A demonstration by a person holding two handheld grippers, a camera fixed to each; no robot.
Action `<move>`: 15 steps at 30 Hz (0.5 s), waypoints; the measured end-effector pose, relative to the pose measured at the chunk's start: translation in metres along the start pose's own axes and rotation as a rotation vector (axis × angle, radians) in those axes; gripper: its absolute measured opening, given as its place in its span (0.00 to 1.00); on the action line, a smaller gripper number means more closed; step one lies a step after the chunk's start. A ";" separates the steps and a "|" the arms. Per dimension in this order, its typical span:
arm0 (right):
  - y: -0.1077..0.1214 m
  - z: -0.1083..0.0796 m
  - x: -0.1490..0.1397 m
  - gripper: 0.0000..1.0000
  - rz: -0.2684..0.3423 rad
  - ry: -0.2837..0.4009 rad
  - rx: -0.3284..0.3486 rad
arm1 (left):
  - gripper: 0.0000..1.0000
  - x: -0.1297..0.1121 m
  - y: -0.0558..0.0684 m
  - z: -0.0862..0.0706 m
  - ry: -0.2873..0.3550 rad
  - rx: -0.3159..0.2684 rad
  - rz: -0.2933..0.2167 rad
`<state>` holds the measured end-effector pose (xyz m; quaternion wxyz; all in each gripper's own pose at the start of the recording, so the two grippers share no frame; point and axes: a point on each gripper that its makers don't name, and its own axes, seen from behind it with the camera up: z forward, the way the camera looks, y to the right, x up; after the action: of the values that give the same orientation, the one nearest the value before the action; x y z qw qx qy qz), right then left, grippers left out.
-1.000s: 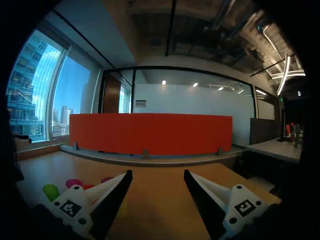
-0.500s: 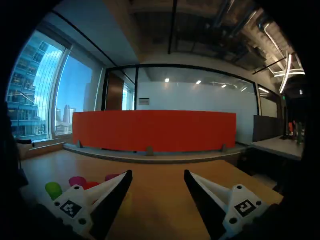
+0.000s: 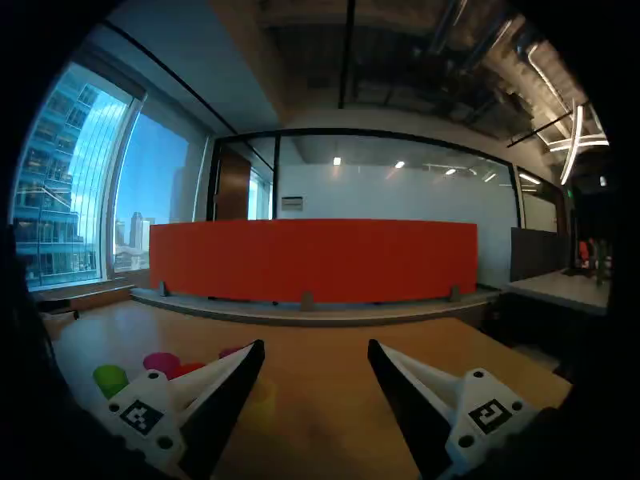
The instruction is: Pour water
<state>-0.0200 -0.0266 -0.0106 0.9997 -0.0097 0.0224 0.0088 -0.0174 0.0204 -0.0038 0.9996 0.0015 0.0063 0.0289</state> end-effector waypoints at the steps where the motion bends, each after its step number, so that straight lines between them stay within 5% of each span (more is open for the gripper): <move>1: 0.000 0.000 0.000 1.00 0.000 -0.001 0.000 | 0.84 -0.001 0.000 0.000 0.001 0.001 -0.001; 15: 0.007 -0.005 0.002 1.00 -0.005 -0.003 -0.019 | 0.84 -0.019 -0.003 0.004 -0.005 0.004 -0.026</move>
<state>-0.0184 -0.0193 -0.0156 0.9996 -0.0192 0.0206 0.0067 -0.0366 0.0164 0.0000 0.9999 0.0033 0.0038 0.0158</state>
